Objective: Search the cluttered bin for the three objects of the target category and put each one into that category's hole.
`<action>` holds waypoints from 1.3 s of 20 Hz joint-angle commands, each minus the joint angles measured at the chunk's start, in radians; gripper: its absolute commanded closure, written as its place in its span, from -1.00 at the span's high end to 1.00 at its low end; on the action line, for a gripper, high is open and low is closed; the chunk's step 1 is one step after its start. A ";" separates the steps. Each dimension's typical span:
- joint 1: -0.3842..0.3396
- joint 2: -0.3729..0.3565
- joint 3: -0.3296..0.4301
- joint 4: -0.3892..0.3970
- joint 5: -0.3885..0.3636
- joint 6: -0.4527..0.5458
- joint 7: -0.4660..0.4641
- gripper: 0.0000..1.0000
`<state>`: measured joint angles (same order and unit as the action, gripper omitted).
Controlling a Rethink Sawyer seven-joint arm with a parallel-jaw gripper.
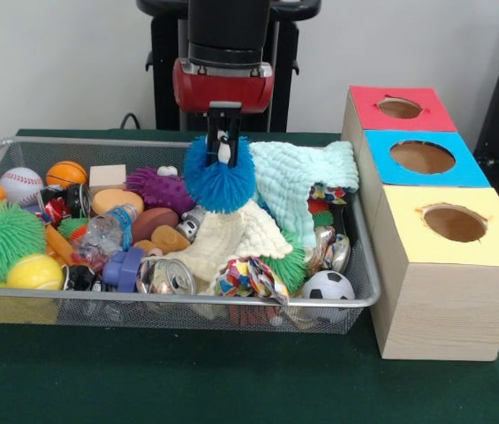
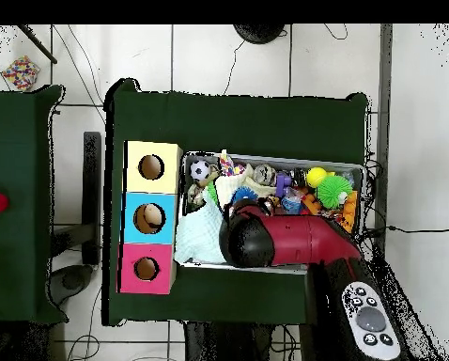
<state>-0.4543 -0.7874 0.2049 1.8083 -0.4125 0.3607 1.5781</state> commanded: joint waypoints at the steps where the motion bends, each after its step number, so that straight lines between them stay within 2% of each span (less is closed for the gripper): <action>1: 0.013 -0.053 0.032 0.048 0.054 0.139 0.073 -1.00; 18: 0.018 -0.070 0.033 0.039 0.064 0.153 0.058 -1.00; 26: 0.005 -0.102 0.071 0.045 0.060 0.128 0.021 -1.00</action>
<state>-0.4477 -0.8559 0.2051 1.8301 -0.3786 0.3871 1.5781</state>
